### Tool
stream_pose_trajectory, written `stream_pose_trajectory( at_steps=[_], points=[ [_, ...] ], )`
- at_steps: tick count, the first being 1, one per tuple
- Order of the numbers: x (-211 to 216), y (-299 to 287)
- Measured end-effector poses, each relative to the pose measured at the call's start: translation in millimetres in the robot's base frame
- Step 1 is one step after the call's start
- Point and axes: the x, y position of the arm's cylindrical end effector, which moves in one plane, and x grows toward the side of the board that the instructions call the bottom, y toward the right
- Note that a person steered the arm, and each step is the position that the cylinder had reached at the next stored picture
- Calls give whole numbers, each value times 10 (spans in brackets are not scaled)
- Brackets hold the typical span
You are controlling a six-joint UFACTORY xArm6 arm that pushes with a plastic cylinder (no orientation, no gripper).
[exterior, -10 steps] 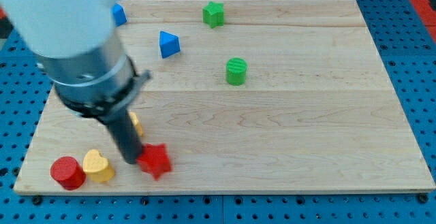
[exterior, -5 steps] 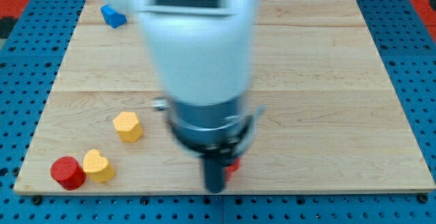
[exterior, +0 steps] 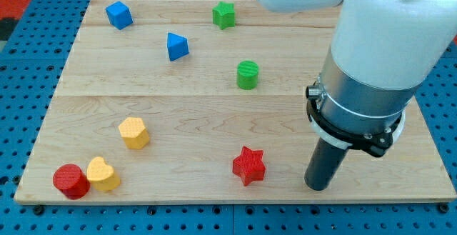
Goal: Push the red star towards top right corner
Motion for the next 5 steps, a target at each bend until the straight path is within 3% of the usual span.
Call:
stream_pose_trajectory(
  at_steps=[1, 2, 4, 5],
  points=[
    [180, -94],
    [0, -816],
    [-626, -1145],
    [-382, -1228]
  ],
)
